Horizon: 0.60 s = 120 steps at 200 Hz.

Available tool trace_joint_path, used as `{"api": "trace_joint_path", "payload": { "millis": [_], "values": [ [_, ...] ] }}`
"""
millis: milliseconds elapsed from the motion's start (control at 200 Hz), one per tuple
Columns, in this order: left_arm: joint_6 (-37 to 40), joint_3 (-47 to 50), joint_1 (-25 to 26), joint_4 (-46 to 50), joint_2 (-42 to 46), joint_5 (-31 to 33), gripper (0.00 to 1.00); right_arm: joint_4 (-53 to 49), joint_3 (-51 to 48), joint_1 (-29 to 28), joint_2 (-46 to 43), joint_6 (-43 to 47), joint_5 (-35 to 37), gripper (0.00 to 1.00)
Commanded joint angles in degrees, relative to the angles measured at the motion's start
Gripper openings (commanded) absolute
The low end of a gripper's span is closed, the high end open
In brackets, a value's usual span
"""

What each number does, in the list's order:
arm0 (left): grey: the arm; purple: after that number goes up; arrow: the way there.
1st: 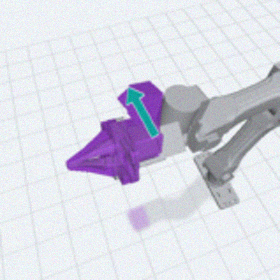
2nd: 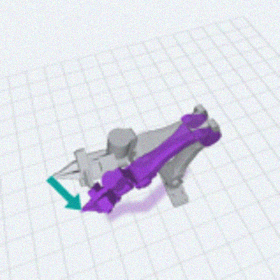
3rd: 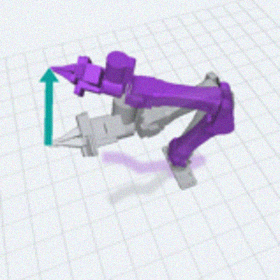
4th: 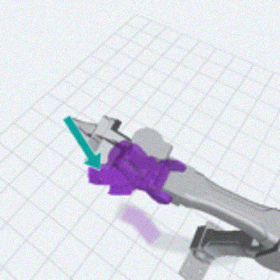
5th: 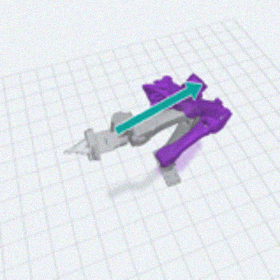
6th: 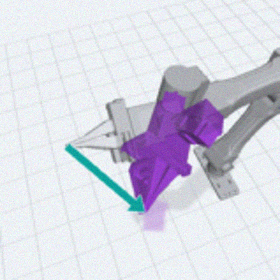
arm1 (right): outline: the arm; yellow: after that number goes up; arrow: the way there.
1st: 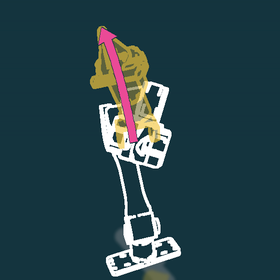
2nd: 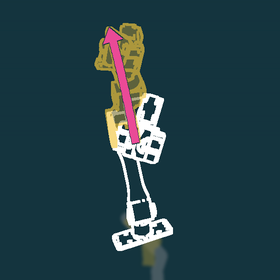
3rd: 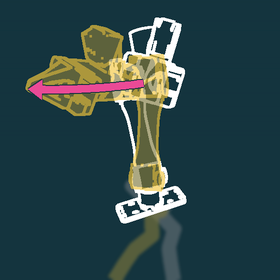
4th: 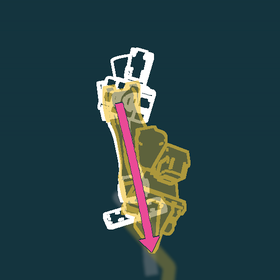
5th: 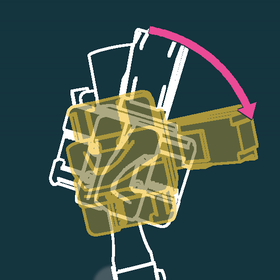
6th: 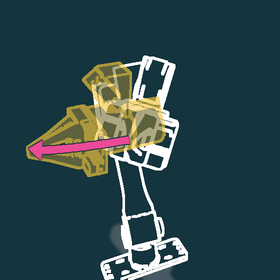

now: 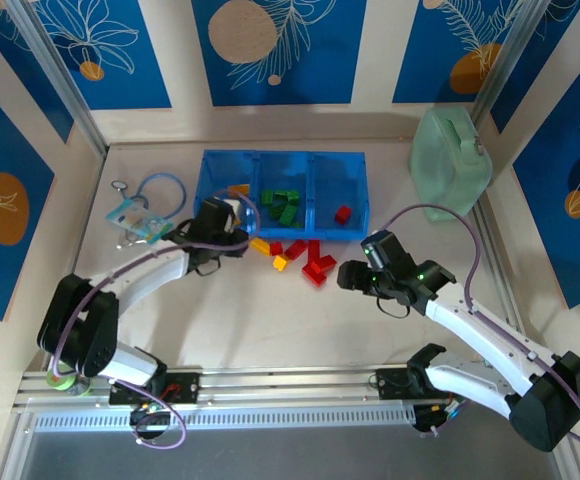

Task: Sort the legos into containers by color
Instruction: Place the lego in the container.

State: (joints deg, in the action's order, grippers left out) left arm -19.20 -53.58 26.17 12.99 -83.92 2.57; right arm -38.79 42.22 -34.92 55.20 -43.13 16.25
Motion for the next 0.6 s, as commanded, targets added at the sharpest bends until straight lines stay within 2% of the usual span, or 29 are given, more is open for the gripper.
{"api": "trace_joint_path", "payload": {
  "millis": [0,160,225,260,340,380,505,595],
  "values": [
    [1.0,-5.9,-4.0,2.8,-3.7,-0.9,0.28,0.4,0.1,-0.9,-0.2,-1.0,-0.5,0.69],
    [2.8,-14.5,-6.9,5.7,-11.8,-0.9,0.28,-1.6,0.5,-2.6,-0.8,-1.8,0.9,0.69],
    [2.9,-17.4,-7.2,6.9,-14.3,-0.6,0.31,-2.1,0.3,-3.0,-1.4,-2.1,1.4,0.69],
    [2.7,-18.8,-7.3,7.8,-15.1,-0.4,0.38,-2.2,0.1,-3.1,-1.7,-2.2,1.3,0.69],
    [1.8,-19.6,-7.1,8.1,-15.1,-1.8,0.73,-2.3,0.2,-3.2,-1.9,-2.2,1.3,0.69],
    [1.4,-18.6,-6.9,7.1,-14.1,-2.2,0.79,-2.3,0.2,-3.2,-1.7,-2.1,1.3,0.69],
    [0.8,-14.0,-4.7,4.5,-9.9,-1.4,0.81,-1.5,0.8,-3.3,-0.3,-1.8,1.2,0.69],
    [1.1,-9.7,-1.6,2.3,-6.7,-1.4,0.78,-0.1,1.3,-3.5,1.6,-1.5,0.7,0.69]
  ]
}}
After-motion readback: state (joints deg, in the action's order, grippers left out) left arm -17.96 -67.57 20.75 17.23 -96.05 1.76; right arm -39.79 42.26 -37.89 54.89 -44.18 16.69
